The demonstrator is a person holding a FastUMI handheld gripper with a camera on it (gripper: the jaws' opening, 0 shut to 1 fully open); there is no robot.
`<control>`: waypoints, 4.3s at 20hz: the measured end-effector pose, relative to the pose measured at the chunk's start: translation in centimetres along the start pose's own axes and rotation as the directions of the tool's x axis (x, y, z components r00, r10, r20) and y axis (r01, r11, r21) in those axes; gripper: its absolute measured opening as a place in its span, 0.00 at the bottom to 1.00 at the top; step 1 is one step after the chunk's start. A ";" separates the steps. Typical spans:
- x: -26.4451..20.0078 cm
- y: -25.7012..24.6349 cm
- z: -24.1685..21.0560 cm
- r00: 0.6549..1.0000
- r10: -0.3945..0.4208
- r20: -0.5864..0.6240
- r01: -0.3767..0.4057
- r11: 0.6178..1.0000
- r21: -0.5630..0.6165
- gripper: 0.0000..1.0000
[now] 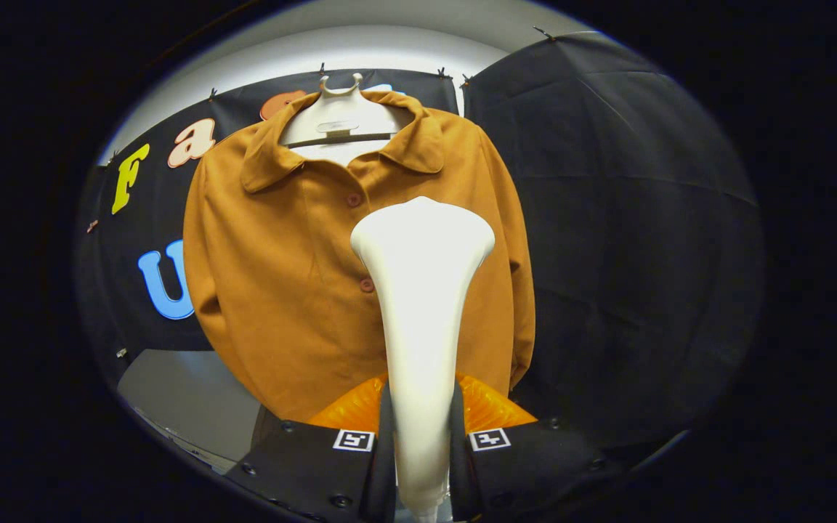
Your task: Iron the clothes twice with a garment steamer, once on the left side and once on the right side.
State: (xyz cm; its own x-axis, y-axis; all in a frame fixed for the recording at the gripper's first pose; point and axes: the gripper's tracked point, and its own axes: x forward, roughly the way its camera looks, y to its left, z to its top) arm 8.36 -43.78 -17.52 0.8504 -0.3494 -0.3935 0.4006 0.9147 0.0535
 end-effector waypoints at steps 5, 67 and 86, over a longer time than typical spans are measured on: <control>3.2 -2.0 1.0 1.000 0.009 0.008 -0.009 1.000 0.017 0.33; -3.4 4.2 -1.4 0.999 -0.035 -0.018 0.033 0.995 -0.091 0.33; -20.1 36.3 2.3 0.928 0.338 0.158 -0.312 0.935 -0.169 0.33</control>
State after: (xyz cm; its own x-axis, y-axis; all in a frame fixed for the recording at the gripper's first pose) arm 6.61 -4.00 -5.51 0.9782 -0.0468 -0.2021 0.0514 0.9985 0.0178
